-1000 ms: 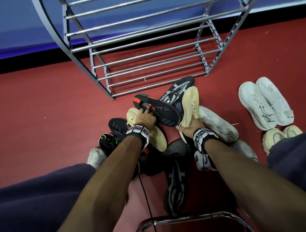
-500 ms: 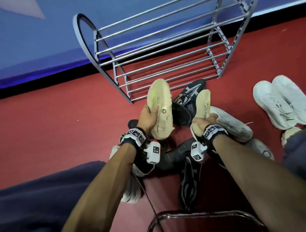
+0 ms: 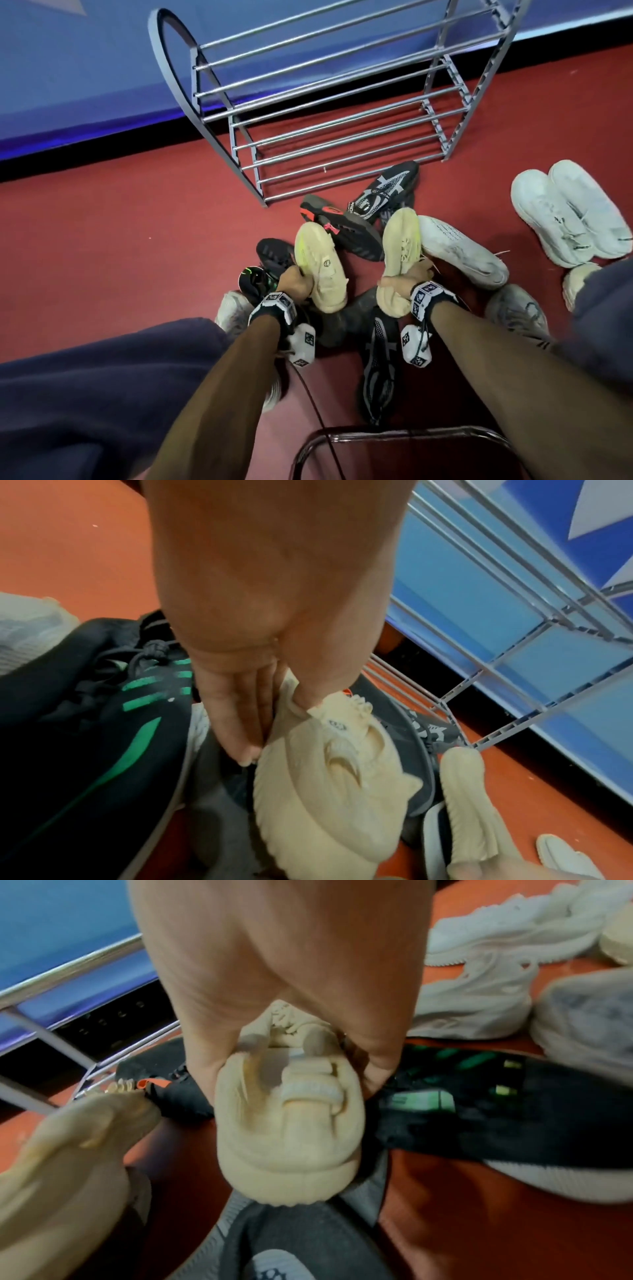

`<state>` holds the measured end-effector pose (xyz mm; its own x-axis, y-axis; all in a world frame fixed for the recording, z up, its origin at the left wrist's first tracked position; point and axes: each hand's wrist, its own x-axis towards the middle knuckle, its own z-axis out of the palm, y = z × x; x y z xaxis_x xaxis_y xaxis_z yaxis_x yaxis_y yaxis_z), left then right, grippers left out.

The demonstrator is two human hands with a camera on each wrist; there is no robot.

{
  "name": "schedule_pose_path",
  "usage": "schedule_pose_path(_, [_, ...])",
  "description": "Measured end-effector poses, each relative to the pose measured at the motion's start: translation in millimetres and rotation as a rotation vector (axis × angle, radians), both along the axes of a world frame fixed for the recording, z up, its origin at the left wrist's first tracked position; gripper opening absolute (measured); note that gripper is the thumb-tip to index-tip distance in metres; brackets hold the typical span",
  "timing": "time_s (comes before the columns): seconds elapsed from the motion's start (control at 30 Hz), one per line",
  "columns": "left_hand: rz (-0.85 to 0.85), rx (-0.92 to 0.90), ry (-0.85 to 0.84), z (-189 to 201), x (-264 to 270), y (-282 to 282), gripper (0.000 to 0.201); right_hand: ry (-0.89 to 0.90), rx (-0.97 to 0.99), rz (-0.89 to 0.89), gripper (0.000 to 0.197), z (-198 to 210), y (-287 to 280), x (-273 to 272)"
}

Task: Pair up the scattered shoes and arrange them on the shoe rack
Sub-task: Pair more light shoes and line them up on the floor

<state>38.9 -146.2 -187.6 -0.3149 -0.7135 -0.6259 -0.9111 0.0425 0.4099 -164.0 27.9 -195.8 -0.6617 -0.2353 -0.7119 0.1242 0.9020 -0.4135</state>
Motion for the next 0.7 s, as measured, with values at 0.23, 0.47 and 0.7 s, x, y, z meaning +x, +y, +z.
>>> schedule_pose_path(0.23, [-0.053, -0.173, 0.198, 14, -20, 24, 0.033, 0.133, -0.327, -0.042, 0.090, -5, 5, 6])
schedule_pose_path(0.47, [-0.085, -0.022, 0.204, 4, -37, 53, 0.049, 0.131, -0.348, -0.014, 0.103, -8, 4, 9])
schedule_pose_path(0.7, [-0.120, -0.055, 0.174, 3, -45, 53, 0.045, 0.021, -0.465, -0.218, 0.060, -20, 2, 0])
